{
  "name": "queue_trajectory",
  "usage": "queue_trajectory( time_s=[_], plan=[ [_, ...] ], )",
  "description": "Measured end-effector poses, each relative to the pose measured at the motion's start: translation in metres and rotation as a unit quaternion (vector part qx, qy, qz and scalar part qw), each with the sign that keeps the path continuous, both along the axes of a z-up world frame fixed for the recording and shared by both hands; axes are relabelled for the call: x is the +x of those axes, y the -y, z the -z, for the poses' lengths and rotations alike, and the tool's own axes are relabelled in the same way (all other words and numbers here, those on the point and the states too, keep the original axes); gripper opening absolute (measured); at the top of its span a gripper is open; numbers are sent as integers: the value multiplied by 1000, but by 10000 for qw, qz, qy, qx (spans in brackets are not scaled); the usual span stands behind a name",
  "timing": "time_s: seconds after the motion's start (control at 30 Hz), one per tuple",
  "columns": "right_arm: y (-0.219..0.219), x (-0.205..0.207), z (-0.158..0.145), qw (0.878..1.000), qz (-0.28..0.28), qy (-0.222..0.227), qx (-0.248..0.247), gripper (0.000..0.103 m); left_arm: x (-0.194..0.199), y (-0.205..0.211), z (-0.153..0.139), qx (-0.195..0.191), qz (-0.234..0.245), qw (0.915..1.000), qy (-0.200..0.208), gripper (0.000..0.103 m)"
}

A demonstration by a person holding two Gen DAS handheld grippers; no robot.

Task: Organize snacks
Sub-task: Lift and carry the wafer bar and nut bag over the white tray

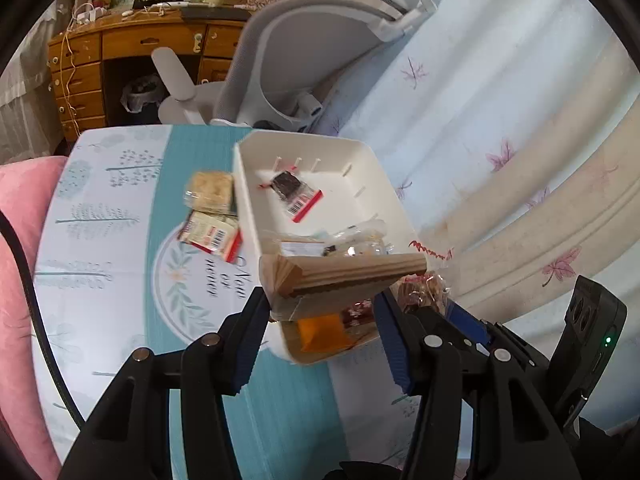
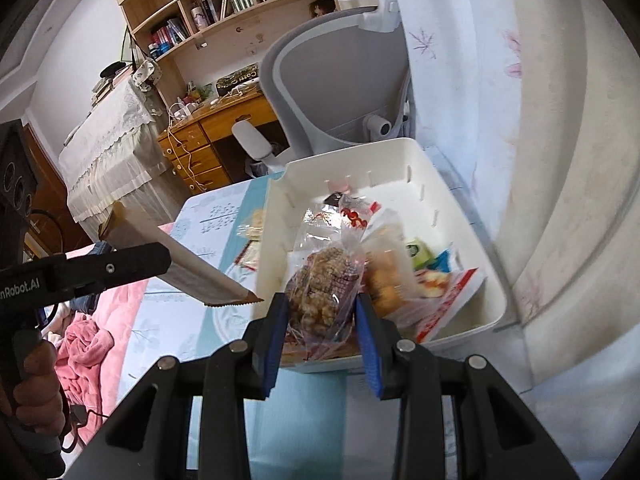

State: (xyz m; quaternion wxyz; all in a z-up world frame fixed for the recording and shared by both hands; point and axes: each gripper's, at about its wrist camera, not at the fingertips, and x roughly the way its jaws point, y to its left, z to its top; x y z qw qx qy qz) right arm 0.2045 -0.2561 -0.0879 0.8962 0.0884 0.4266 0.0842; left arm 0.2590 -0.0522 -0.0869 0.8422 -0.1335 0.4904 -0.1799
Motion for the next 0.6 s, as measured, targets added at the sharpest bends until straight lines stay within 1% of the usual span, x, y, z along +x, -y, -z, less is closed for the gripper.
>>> queue_trajectory(
  time_s=[0.17, 0.4, 0.6],
  plan=[
    [30, 7, 5, 10000, 25, -36, -38, 34, 11, 34, 8, 60, 114, 9998, -159, 53],
    [60, 16, 16, 9998, 79, -94, -136, 34, 32, 67, 14, 223, 171, 9991, -323, 53],
    [73, 36, 21, 9998, 93, -46, -188, 34, 50, 81, 19, 409, 78, 9981, -459, 53]
  ],
)
